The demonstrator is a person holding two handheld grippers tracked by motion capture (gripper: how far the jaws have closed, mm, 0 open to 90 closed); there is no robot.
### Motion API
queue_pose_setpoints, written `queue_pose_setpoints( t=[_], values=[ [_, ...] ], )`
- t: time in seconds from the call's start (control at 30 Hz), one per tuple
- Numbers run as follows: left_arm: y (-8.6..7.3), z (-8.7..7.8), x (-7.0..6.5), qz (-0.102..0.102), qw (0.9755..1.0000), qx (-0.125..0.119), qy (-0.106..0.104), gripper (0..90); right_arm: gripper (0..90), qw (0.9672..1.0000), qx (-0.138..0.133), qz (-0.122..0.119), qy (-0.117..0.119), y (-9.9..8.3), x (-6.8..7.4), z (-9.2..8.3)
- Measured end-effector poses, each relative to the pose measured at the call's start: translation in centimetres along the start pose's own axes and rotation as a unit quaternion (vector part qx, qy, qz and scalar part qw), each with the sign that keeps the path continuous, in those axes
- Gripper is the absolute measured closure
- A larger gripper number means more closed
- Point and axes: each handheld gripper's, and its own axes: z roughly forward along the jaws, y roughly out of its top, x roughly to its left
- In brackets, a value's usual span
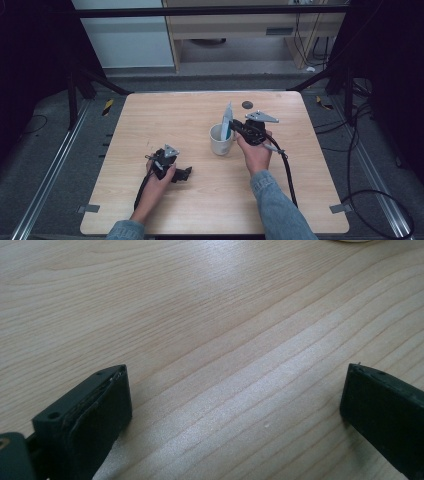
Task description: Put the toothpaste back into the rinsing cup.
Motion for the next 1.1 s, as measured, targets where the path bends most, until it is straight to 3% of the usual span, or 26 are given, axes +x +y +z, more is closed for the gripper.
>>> queue_pose_setpoints(
  t=[0.53, 0.83, 1.1],
  values=[
    [0.0, 0.0, 0.0, 0.0, 1.0, 0.0, 0.0, 0.0, 77.1, 0.9997, 0.01, -0.021, -0.004, 0.1, 0.5, -0.4],
    [0.1, 0.1, 0.0, 0.002, 1.0, 0.001, -0.003, 0.0, 74.9, 0.9972, 0.049, -0.053, -0.016, 0.4, 0.4, -0.9],
    [0.2, 0.2, 0.0, 0.003, 1.0, 0.001, -0.004, 0.0, 69.6, 0.9958, 0.068, -0.058, -0.017, 0.6, 0.3, -1.2]
  ],
)
